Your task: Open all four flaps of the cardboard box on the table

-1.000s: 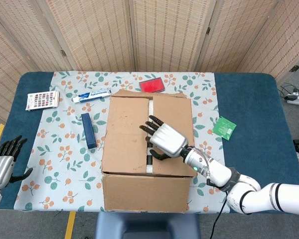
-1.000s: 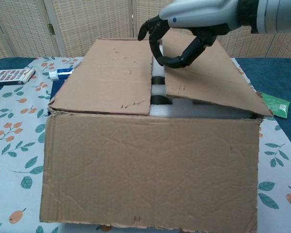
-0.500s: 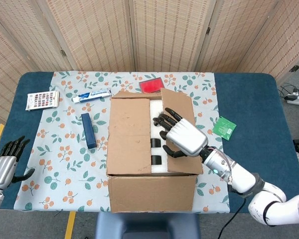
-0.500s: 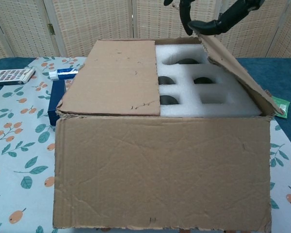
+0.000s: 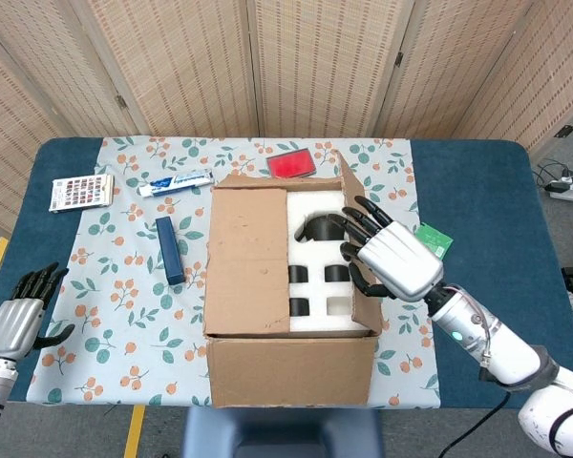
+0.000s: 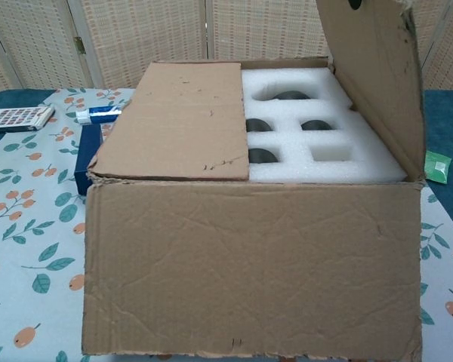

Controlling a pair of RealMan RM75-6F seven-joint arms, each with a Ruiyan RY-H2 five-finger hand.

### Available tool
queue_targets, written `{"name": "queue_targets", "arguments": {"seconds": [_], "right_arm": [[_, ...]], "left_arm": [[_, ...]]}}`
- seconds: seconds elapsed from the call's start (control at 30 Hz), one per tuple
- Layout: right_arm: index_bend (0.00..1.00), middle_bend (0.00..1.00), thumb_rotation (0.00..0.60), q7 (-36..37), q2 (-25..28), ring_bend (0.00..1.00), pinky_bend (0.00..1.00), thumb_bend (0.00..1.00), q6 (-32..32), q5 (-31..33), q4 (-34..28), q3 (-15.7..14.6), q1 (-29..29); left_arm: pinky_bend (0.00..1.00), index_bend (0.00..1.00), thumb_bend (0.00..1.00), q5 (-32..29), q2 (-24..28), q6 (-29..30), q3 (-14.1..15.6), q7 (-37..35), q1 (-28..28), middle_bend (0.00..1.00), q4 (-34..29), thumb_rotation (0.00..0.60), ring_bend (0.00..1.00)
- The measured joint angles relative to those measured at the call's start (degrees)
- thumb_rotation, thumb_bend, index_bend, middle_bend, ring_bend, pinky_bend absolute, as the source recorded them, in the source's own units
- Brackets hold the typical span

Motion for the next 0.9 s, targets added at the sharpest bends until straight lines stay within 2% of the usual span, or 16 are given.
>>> {"name": "queue_targets", "arguments": {"seconds": [0.53,0.9], "right_arm": [[0.46,0.11,0.306,6.84,6.13,0.09,0.00,0.58,9.30,-9.36,-1.20,-2.35,-10.43],[0.46,0.11,0.304,12.35,8.84,0.09,0.00,0.58,16.79,-15.77,1.98,-5.55,-18.70]], "left_arm": [[0.00,0.00,0.31,-0.64,-1.53,-2.26,0.48,2.67,-1.13,0.00,0.58,0.600,0.01],[0.00,0.00,0.31,-1.26,-2.65,-2.74,0.62,6.07,-1.50,0.00,0.19,0.600,0.01]]}}
